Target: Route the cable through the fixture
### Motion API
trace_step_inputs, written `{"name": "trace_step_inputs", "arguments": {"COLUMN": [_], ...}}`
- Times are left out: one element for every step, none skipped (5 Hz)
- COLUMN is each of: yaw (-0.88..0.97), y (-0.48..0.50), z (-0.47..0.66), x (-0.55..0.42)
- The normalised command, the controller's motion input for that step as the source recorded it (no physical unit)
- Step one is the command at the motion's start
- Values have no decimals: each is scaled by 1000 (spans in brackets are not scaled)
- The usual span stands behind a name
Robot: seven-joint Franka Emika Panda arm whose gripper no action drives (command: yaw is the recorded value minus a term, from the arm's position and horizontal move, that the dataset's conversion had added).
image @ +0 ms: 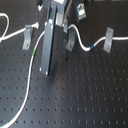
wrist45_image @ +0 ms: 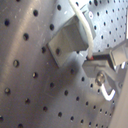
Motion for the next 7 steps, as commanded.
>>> {"name": "trace_step_inputs", "arguments": {"yaw": [0,43,0,0,0,-3,-214], "y": [209,366,279,226,76,-164,-383], "z": [308,435,681,745,680,647,567], "x": [-119,1,39,86,84,152,-15]}}
